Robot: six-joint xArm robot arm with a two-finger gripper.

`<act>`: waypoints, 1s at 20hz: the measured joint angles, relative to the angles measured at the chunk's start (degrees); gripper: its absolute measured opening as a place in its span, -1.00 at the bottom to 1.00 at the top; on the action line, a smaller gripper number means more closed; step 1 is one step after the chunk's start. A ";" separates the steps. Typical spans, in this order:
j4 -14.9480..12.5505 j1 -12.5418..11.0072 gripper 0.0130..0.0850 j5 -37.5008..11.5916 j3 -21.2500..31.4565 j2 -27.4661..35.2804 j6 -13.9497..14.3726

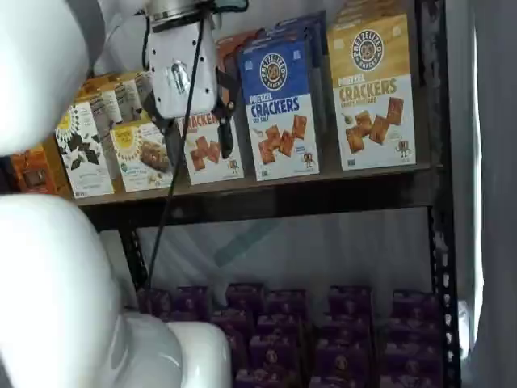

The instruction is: Retrieve the yellow and white box located on the top shelf, the sixth one from the left

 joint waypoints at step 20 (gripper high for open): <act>-4.61 -12.42 1.00 -11.25 2.25 1.28 -13.42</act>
